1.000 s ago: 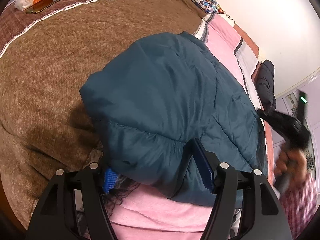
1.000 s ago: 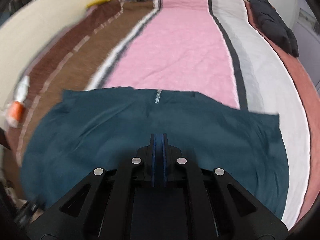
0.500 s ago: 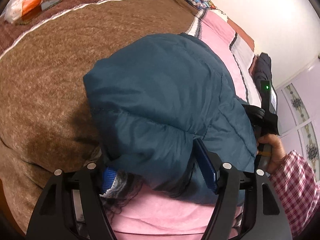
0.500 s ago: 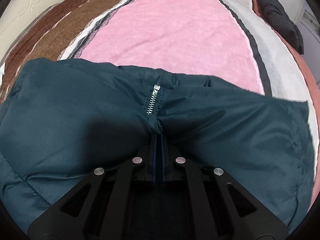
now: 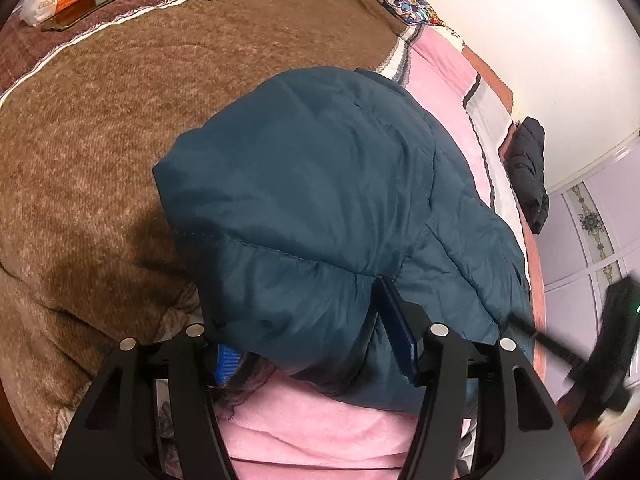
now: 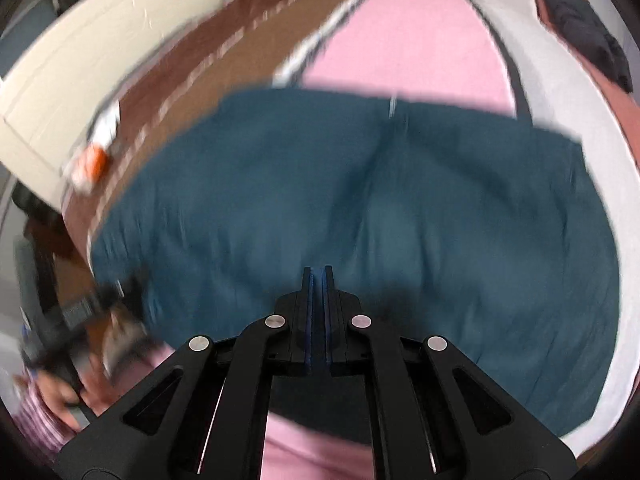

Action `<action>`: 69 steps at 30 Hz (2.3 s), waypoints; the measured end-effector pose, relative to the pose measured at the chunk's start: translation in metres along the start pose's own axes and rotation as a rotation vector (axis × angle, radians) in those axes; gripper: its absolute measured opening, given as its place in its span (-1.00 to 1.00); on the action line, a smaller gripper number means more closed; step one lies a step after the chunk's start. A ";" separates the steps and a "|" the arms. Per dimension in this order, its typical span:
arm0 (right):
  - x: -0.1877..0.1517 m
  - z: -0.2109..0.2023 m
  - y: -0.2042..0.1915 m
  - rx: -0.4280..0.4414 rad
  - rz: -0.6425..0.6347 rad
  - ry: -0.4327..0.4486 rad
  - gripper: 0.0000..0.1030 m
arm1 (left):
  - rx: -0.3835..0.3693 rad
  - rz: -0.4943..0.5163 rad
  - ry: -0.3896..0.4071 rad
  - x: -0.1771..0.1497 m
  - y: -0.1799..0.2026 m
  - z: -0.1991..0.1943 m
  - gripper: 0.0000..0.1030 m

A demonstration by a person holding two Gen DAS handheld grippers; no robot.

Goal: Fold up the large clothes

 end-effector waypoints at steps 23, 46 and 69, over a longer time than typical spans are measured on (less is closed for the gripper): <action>-0.030 0.026 0.003 0.092 0.114 -0.134 -0.93 | -0.076 0.081 0.123 0.001 0.029 -0.023 -0.45; -0.069 0.006 0.033 0.201 0.116 -0.058 -0.88 | -0.184 0.762 0.157 -0.062 0.241 -0.058 -0.48; -0.127 -0.049 0.299 0.323 0.786 0.175 -0.81 | -0.249 1.156 -0.199 -0.214 0.360 0.099 -0.48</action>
Point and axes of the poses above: each gripper's, at about its wrist camera, not at the fingertips, and z roughly the way its jaws point, y to its right, x to its top, the point moved 6 cm from there along z, roughly the way its jaws point, and after that the axes turned 7 degrees about -x, right-handed, at the moved point
